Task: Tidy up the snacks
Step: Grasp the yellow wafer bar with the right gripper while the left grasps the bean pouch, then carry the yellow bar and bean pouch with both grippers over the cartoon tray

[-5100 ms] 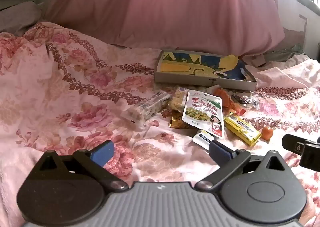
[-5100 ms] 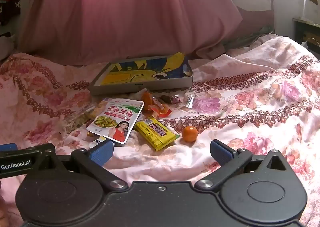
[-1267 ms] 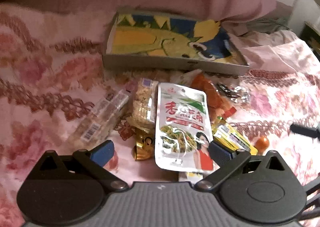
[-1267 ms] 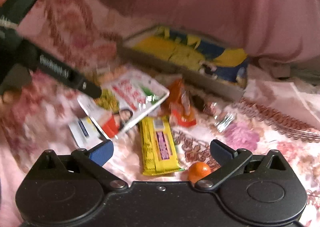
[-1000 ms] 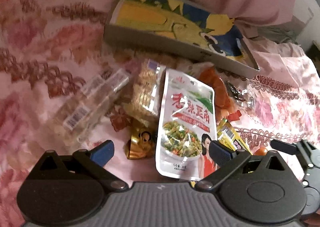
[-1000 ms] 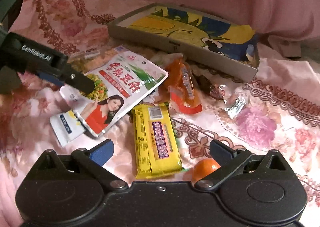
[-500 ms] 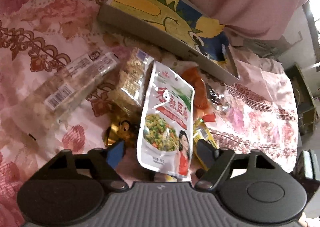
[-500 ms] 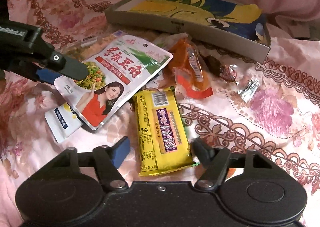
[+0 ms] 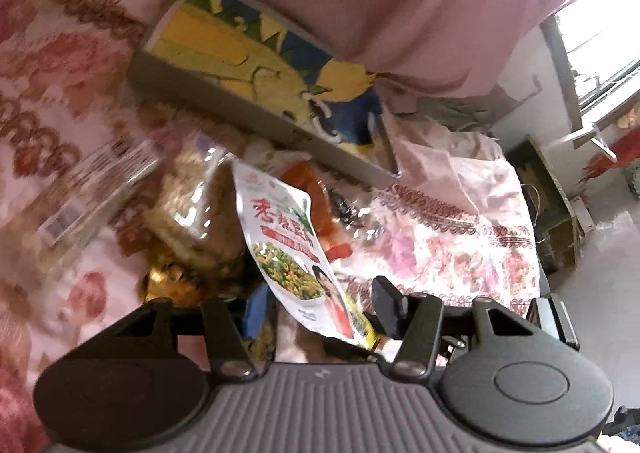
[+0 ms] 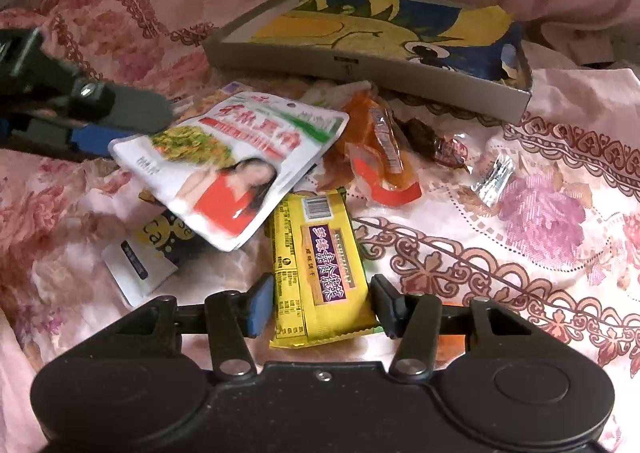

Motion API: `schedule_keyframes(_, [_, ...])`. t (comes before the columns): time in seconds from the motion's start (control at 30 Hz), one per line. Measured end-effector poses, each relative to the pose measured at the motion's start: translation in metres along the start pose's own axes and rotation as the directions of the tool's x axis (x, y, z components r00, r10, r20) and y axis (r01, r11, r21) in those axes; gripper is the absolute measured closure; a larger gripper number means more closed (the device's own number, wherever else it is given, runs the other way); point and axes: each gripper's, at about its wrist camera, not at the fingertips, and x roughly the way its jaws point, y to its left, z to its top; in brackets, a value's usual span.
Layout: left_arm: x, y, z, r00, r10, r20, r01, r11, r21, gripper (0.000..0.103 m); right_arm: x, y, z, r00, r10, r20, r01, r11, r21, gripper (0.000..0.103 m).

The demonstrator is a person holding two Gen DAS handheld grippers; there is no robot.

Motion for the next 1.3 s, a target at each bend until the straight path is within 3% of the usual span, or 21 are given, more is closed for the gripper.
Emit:
schedule_keyframes(0.23, [0.029, 0.005, 0.013, 0.994, -0.104, 0.043, 0.107, 0.990, -0.094, 0.044, 0.001, -0.002, -0.001, 1.000, -0.001, 0.008, 0.001, 1.000, 0.012, 0.049])
schedule_keyframes(0.43, [0.054, 0.023, 0.018, 0.995, -0.085, 0.055, 0.094, 0.979, -0.179, 0.044, 0.006, -0.001, -0.001, 1.000, -0.005, 0.010, 0.005, 1.000, 0.008, 0.047])
schedule_keyframes(0.67, [0.063, 0.046, 0.029, 0.988, -0.096, 0.117, 0.128, 0.946, -0.298, 0.044, 0.015, 0.006, 0.004, 1.000, 0.008, 0.028, -0.007, 1.000, -0.017, 0.035])
schedule_keyframes(0.7, [0.065, 0.048, 0.030, 0.989, -0.091, 0.120, 0.125, 0.944, -0.306, 0.046, 0.017, 0.008, 0.004, 1.000, -0.002, 0.024, 0.002, 1.000, -0.031, 0.036])
schedule_keyframes(0.8, [0.070, 0.052, 0.032, 0.993, -0.070, 0.097, 0.097, 0.945, -0.311, 0.068, 0.020, 0.014, 0.004, 0.998, -0.056, 0.021, 0.057, 0.995, -0.078, 0.050])
schedule_keyframes(0.9, [0.073, 0.057, 0.032, 0.996, -0.043, 0.072, 0.064, 0.944, -0.325, 0.084, 0.016, 0.011, 0.005, 0.999, -0.048, 0.024, 0.049, 0.997, -0.052, 0.051])
schedule_keyframes(1.3, [0.046, 0.050, 0.021, 0.999, 0.002, 0.036, 0.010, 0.944, -0.329, 0.092, -0.021, 0.017, 0.001, 0.994, -0.080, 0.071, 0.084, 0.995, -0.051, 0.052])
